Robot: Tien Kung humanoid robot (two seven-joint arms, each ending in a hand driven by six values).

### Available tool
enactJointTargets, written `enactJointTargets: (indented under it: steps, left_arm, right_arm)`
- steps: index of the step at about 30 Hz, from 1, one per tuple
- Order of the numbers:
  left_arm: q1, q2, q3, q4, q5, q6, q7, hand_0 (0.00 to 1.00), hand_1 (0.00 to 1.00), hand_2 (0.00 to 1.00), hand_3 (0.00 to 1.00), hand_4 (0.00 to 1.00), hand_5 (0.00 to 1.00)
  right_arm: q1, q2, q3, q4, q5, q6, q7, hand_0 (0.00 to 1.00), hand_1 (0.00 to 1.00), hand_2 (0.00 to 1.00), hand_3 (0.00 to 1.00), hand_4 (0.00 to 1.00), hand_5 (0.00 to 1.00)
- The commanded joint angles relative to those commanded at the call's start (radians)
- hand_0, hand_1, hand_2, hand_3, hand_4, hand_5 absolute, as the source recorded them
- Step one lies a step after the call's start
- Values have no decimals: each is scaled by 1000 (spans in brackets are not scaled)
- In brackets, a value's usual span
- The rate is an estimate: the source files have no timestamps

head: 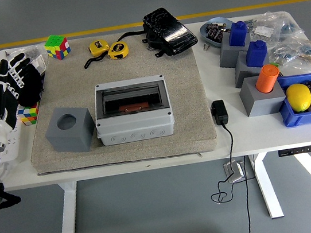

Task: Fetch the battery,place it into the box,close the lid of the box

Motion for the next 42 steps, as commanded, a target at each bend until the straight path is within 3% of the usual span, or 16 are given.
enactJointTargets:
  steps: [42]
  left_arm:
    - [-2, 6, 11, 1, 3, 10, -9, 902, 906, 862, 833, 998, 986]
  right_arm:
    - [-3, 3, 2, 0, 6, 0, 1, 824, 805, 770, 794, 998, 998]
